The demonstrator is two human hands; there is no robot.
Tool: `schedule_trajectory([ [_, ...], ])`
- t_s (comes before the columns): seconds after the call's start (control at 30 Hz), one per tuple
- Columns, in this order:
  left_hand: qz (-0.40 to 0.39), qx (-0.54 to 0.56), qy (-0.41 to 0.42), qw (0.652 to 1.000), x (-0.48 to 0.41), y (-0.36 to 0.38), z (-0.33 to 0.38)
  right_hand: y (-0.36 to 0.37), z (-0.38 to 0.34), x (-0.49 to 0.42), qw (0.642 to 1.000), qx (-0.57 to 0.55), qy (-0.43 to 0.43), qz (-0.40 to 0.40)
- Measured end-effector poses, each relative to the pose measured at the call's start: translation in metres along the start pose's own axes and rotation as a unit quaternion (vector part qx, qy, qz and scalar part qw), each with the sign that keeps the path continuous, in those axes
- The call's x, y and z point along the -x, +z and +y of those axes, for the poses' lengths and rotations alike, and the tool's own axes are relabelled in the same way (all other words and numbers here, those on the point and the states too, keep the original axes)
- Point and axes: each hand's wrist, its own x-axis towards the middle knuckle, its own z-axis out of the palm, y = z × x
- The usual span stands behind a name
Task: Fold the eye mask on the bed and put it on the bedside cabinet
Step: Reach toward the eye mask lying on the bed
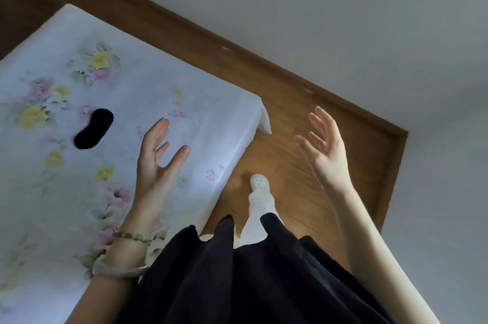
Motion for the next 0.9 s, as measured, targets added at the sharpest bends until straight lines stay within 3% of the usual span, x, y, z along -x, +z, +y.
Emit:
schedule_trajectory([
  [0.43,0.225,-0.041,-0.068,0.971,-0.127,0.037,-0.005,0.048,-0.03,-0.233,0.976,0.008,-0.057,-0.209],
  [0.63,0.326,-0.042,-0.071,0.942,-0.171,0.053,0.013,0.088,-0.056,-0.312,0.939,0.031,-0.108,-0.326],
  [0.9,0.454,-0.046,-0.11,0.883,-0.169,0.058,0.027,0.148,-0.071,-0.346,0.884,0.023,-0.128,-0.45],
])
